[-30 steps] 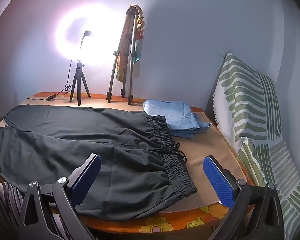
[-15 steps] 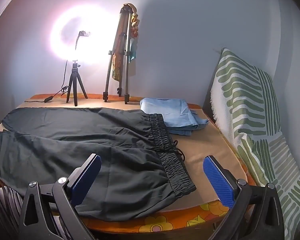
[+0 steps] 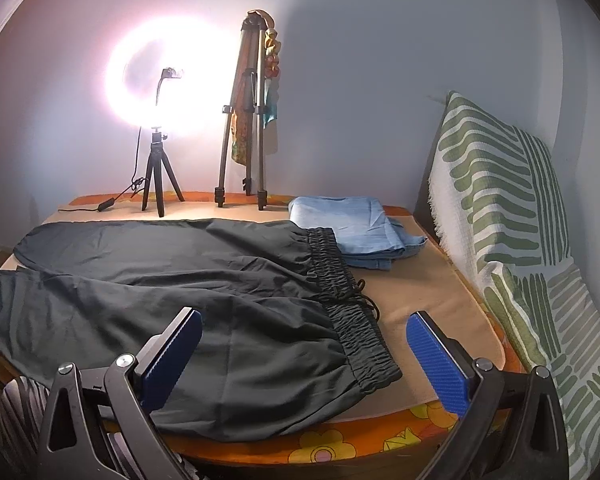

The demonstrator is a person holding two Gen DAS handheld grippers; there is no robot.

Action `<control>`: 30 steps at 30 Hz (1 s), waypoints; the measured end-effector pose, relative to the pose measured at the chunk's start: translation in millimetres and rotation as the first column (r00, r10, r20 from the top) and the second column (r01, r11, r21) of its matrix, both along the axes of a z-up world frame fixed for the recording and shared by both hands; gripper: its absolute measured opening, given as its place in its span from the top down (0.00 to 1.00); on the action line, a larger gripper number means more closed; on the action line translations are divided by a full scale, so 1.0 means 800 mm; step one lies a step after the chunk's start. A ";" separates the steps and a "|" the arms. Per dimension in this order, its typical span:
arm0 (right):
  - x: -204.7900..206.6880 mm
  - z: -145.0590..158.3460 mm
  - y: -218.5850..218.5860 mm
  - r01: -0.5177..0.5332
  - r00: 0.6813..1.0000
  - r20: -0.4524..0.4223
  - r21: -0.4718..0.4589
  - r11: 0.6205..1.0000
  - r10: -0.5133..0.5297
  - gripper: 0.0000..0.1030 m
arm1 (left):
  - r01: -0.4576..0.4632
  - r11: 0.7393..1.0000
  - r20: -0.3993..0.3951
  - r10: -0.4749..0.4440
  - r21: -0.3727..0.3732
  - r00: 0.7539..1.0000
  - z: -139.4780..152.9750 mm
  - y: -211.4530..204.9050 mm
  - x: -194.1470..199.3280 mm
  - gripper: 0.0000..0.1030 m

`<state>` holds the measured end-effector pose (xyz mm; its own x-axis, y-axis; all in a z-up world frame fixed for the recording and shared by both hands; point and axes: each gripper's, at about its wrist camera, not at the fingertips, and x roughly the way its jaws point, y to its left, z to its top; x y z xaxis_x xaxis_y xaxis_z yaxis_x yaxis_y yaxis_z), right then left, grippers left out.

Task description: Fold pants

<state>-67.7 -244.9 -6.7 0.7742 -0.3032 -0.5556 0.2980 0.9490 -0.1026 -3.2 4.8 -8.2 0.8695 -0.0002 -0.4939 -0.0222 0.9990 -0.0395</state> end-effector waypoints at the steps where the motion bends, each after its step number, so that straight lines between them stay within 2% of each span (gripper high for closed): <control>1: 0.001 0.000 0.000 -0.008 1.000 0.000 0.008 1.000 0.008 0.00 | -0.001 1.000 -0.001 0.001 0.000 1.000 0.000 0.000 0.000 0.00; 14: -0.001 -0.001 0.000 -0.053 0.998 0.020 0.061 0.997 0.052 0.00 | -0.007 1.000 -0.004 0.007 -0.002 1.000 0.001 0.003 0.000 0.00; 30: -0.002 -0.002 0.000 -0.058 0.998 0.018 0.063 0.996 0.057 0.00 | -0.008 1.000 -0.006 0.008 -0.005 1.000 0.003 0.006 -0.001 0.00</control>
